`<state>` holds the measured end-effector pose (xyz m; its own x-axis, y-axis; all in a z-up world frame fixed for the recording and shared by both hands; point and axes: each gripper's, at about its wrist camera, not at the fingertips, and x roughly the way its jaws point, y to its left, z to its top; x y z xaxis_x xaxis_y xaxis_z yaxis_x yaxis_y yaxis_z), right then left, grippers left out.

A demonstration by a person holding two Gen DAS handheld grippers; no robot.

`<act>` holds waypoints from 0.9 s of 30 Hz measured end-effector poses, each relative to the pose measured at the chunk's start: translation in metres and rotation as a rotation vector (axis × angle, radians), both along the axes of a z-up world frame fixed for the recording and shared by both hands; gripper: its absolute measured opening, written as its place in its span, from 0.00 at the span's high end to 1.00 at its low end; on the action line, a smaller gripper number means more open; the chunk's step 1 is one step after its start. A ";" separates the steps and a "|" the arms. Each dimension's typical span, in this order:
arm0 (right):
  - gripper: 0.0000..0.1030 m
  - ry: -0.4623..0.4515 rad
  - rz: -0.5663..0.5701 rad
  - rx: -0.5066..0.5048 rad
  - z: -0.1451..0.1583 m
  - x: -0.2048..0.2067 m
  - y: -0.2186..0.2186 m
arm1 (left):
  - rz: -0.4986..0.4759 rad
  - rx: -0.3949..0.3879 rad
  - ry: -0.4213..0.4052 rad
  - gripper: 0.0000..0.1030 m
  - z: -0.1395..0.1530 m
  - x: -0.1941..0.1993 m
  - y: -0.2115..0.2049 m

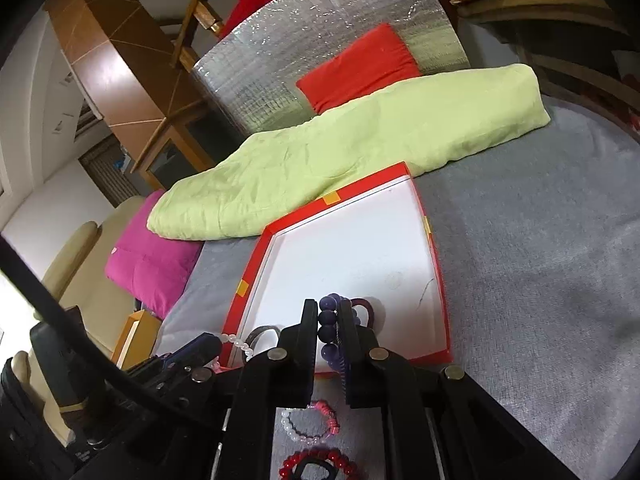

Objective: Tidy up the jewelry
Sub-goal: 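Carry both bead bracelets over the red box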

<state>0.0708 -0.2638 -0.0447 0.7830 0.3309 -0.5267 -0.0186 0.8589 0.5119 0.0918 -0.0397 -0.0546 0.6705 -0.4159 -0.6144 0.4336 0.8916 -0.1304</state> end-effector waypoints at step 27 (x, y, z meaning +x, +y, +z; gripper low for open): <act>0.90 -0.015 -0.027 0.010 -0.004 0.016 0.003 | 0.022 0.122 -0.032 0.92 -0.012 0.002 -0.030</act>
<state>0.0866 -0.2612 -0.0488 0.7997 0.3145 -0.5115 -0.0033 0.8541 0.5200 0.0936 -0.0698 -0.0664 0.6986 -0.3246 -0.6376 0.4160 0.9093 -0.0072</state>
